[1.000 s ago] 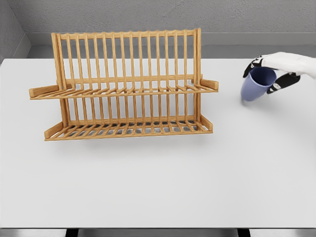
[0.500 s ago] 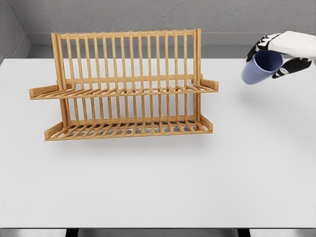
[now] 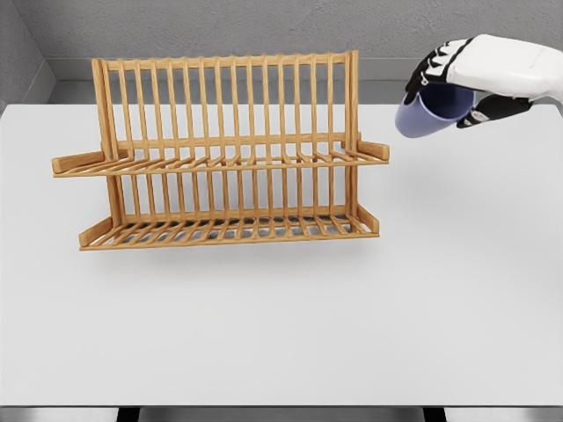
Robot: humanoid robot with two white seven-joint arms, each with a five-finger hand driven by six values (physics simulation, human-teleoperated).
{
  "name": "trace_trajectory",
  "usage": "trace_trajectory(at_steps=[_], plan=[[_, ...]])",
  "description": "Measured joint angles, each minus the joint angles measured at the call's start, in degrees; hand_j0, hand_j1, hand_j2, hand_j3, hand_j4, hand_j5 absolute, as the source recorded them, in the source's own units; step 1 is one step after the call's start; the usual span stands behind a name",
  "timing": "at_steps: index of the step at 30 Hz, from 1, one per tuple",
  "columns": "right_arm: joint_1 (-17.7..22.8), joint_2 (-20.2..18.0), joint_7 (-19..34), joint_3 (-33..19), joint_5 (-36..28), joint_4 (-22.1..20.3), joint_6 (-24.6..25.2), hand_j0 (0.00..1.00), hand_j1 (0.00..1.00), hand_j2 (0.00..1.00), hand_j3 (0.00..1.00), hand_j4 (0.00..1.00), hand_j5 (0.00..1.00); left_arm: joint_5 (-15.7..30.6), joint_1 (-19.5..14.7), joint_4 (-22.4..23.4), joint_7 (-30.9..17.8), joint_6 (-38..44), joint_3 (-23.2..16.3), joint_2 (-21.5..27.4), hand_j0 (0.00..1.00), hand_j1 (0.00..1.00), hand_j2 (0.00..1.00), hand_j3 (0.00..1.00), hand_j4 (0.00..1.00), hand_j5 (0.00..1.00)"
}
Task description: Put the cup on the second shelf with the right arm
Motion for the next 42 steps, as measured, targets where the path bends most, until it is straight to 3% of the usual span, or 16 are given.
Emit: trace_trajectory(at_steps=[16,39,42], plan=[[-0.4,0.7,0.0,-0.1,-0.1,-9.2,0.1,0.64,0.64,0.64,0.64,0.64,0.64,0.0,0.0,0.0,0.0,0.0,0.0,0.0,1.00,1.00,1.00,1.00,1.00,1.00],[-1.4,4.5,0.0,3.0,0.0,-11.2,0.9,0.64,0.64,0.64,0.64,0.64,0.64,0.0,0.1,0.0,0.0,0.0,0.0,0.0,1.00,1.00,1.00,1.00,1.00,1.00],[-1.4,4.9,-0.1,3.5,0.0,-10.9,0.9,0.69,0.69,0.69,0.69,0.69,0.69,0.0,0.1,0.0,0.0,0.0,0.0,0.0,1.00,1.00,1.00,1.00,1.00,1.00]])
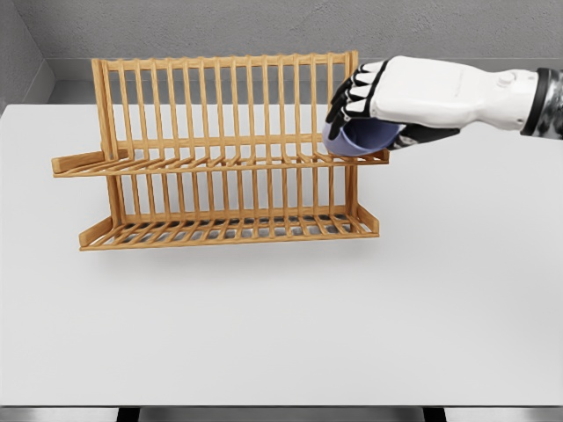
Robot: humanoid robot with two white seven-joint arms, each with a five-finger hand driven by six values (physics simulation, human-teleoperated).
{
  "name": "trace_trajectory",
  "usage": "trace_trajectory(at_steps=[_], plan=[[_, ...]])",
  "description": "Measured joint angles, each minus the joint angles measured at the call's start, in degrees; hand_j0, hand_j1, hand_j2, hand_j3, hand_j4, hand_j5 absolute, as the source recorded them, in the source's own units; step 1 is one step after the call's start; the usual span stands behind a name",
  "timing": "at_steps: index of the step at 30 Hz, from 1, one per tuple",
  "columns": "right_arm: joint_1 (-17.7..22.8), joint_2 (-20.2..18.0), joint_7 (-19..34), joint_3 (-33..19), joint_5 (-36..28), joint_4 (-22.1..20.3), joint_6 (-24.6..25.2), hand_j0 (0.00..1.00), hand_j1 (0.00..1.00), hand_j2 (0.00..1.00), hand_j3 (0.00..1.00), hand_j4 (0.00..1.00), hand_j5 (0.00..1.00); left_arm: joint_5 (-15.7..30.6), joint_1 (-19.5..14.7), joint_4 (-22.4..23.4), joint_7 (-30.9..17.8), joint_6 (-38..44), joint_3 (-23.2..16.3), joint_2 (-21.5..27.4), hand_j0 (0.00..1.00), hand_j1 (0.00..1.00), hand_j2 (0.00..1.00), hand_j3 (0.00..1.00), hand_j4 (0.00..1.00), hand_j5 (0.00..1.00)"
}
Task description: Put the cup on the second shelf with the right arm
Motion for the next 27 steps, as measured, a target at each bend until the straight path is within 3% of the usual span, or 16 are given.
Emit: trace_trajectory(at_steps=[3,4,5,10,12,13,17,19,20,23,27], plan=[[0.0,0.2,0.0,0.6,0.0,0.2,0.0,0.69,0.69,0.69,0.69,0.69,0.69,0.0,-0.1,0.0,0.0,0.0,0.0,0.0,1.00,1.00,1.00,1.00,1.00,1.00],[0.0,0.3,0.0,0.7,0.0,0.3,0.0,0.78,0.78,0.78,0.78,0.78,0.78,0.0,0.0,0.0,0.0,0.0,0.0,0.0,1.00,1.00,1.00,1.00,1.00,1.00],[0.1,0.3,0.0,0.8,0.0,0.3,0.0,0.99,0.99,0.99,0.99,0.99,0.99,0.0,0.0,0.0,0.0,0.0,0.0,0.0,1.00,1.00,1.00,1.00,1.00,1.00],[-0.1,0.1,0.0,0.6,0.0,0.3,-0.1,1.00,1.00,1.00,1.00,1.00,1.00,0.0,0.0,0.0,0.0,0.0,0.0,0.0,1.00,1.00,1.00,1.00,1.00,1.00],[1.3,-1.0,0.1,-3.7,-0.2,0.2,-0.6,1.00,1.00,1.00,1.00,1.00,1.00,0.0,0.0,0.0,0.0,0.0,0.0,0.0,1.00,1.00,1.00,1.00,1.00,1.00],[4.0,-2.0,0.1,-7.3,-0.3,0.2,-0.8,1.00,1.00,1.00,1.00,1.00,1.00,0.0,0.0,0.0,0.0,0.0,0.0,0.0,1.00,1.00,1.00,1.00,1.00,1.00],[26.4,-6.5,0.0,-29.5,-0.8,0.5,-1.0,1.00,1.00,1.00,1.00,1.00,1.00,0.0,0.0,0.0,0.0,0.0,0.0,0.0,1.00,1.00,1.00,1.00,1.00,1.00],[34.4,-7.9,0.1,-36.9,-0.5,1.3,-1.2,1.00,1.00,1.00,1.00,1.00,1.00,0.0,0.0,0.0,0.0,0.0,0.0,0.0,1.00,1.00,1.00,1.00,1.00,1.00],[37.0,-7.1,0.1,-39.2,-0.3,1.6,-1.2,1.00,1.00,1.00,1.00,1.00,1.00,0.0,0.0,0.0,0.0,0.0,0.0,0.0,1.00,1.00,1.00,1.00,1.00,1.00],[43.6,0.5,0.1,-42.6,1.0,1.9,-1.1,1.00,1.00,1.00,1.00,1.00,1.00,0.0,0.0,0.0,0.0,0.0,0.0,0.0,1.00,1.00,1.00,1.00,1.00,1.00],[43.9,8.0,0.1,-43.5,2.5,2.2,-1.1,1.00,1.00,1.00,1.00,1.00,1.00,0.0,0.0,0.0,0.0,0.0,0.0,0.0,1.00,1.00,1.00,1.00,1.00,1.00]])
